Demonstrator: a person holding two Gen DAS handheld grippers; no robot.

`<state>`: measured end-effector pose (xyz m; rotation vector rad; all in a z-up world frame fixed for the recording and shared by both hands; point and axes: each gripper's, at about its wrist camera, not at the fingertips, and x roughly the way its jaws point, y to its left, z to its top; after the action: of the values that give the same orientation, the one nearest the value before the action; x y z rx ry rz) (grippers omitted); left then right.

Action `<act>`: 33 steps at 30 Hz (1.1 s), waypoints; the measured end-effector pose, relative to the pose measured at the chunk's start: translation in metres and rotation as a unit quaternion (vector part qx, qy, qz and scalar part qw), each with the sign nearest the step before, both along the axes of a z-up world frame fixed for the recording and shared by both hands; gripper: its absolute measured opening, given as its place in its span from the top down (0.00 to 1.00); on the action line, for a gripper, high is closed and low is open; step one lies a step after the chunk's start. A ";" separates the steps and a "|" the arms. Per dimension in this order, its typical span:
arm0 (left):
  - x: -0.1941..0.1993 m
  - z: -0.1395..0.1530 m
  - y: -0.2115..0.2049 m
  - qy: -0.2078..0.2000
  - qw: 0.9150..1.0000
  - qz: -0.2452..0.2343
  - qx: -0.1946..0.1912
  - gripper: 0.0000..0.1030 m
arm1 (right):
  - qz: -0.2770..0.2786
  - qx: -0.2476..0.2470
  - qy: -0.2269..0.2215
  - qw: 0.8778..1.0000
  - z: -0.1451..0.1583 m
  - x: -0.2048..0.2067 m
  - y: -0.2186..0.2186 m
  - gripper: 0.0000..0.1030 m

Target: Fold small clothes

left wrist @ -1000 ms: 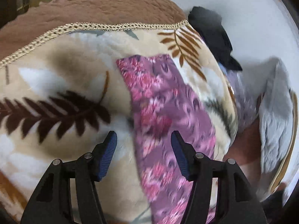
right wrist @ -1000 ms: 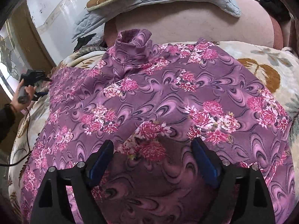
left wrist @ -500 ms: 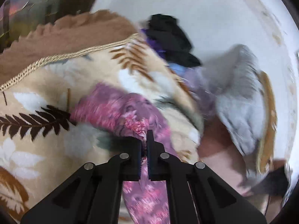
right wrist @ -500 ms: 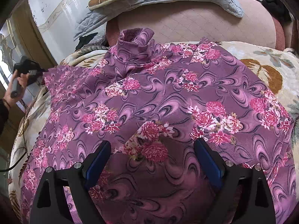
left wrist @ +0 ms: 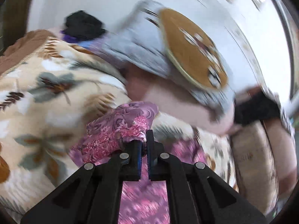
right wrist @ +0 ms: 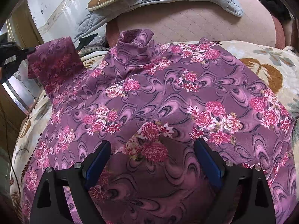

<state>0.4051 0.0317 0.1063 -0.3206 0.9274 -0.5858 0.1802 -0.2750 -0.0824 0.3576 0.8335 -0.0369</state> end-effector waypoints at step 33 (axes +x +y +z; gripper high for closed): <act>-0.096 -0.122 -0.005 0.169 0.984 -0.034 0.048 0.42 | -0.013 -0.036 0.038 0.999 0.030 -0.023 -0.003 0.14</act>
<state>0.3093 0.0264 -0.0158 -0.3084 1.2930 -0.5557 0.1577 -0.2778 -0.0528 0.3012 0.9001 -0.1055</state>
